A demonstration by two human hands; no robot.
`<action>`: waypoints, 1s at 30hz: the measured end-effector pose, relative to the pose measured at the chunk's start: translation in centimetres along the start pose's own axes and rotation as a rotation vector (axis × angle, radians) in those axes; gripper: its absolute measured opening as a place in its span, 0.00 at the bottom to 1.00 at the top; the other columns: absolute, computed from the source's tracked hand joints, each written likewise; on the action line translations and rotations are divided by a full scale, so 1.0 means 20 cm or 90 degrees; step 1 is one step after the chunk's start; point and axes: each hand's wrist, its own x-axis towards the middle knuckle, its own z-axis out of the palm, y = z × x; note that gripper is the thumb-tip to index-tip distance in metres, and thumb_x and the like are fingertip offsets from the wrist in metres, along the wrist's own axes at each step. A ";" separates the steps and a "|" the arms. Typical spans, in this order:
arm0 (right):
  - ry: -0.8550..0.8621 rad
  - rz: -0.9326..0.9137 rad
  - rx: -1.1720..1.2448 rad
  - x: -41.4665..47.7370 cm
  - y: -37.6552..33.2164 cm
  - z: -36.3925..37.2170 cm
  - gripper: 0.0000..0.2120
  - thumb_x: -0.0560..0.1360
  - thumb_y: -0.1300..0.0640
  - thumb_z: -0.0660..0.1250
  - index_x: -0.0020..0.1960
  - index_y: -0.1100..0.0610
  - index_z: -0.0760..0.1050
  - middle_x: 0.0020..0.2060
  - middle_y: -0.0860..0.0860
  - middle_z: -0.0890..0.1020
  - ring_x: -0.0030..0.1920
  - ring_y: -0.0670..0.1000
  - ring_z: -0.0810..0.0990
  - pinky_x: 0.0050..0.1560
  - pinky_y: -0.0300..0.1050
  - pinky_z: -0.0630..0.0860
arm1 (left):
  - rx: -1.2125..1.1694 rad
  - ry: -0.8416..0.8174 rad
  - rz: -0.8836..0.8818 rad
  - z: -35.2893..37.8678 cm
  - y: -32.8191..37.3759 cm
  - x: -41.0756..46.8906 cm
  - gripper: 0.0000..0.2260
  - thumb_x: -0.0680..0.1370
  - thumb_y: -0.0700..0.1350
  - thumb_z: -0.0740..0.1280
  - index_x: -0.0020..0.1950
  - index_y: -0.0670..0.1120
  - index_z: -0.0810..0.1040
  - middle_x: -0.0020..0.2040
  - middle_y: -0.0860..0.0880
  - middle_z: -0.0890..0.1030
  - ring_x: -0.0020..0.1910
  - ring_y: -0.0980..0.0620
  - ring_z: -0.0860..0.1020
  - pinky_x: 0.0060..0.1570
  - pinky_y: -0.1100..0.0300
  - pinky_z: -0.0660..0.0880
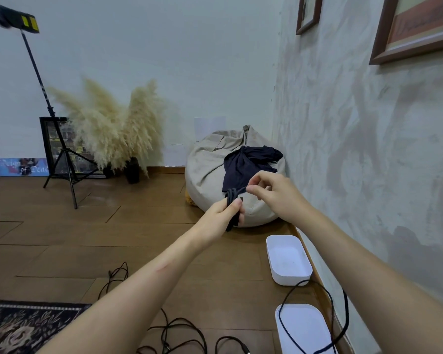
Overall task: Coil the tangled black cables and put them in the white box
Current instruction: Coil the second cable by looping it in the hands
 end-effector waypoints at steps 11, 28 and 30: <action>0.005 -0.022 0.015 0.00 0.00 -0.03 0.05 0.81 0.58 0.66 0.52 0.51 0.81 0.38 0.46 0.82 0.39 0.44 0.78 0.48 0.46 0.76 | -0.026 0.017 -0.020 -0.04 0.01 0.00 0.17 0.87 0.53 0.56 0.49 0.45 0.76 0.41 0.51 0.78 0.43 0.55 0.76 0.50 0.61 0.71; 0.062 -0.005 0.144 -0.01 0.01 -0.02 0.06 0.80 0.63 0.68 0.49 0.55 0.82 0.42 0.46 0.82 0.43 0.45 0.79 0.47 0.38 0.75 | 0.012 -0.063 0.010 -0.01 0.11 -0.08 0.16 0.88 0.53 0.55 0.50 0.46 0.76 0.41 0.51 0.79 0.44 0.56 0.76 0.51 0.61 0.69; 0.074 -0.016 0.173 -0.01 0.00 -0.01 0.06 0.79 0.65 0.69 0.49 0.56 0.83 0.41 0.45 0.84 0.42 0.41 0.80 0.47 0.33 0.74 | 0.008 -0.074 0.023 0.01 0.14 -0.08 0.16 0.88 0.52 0.54 0.51 0.45 0.76 0.42 0.50 0.79 0.44 0.57 0.76 0.49 0.64 0.70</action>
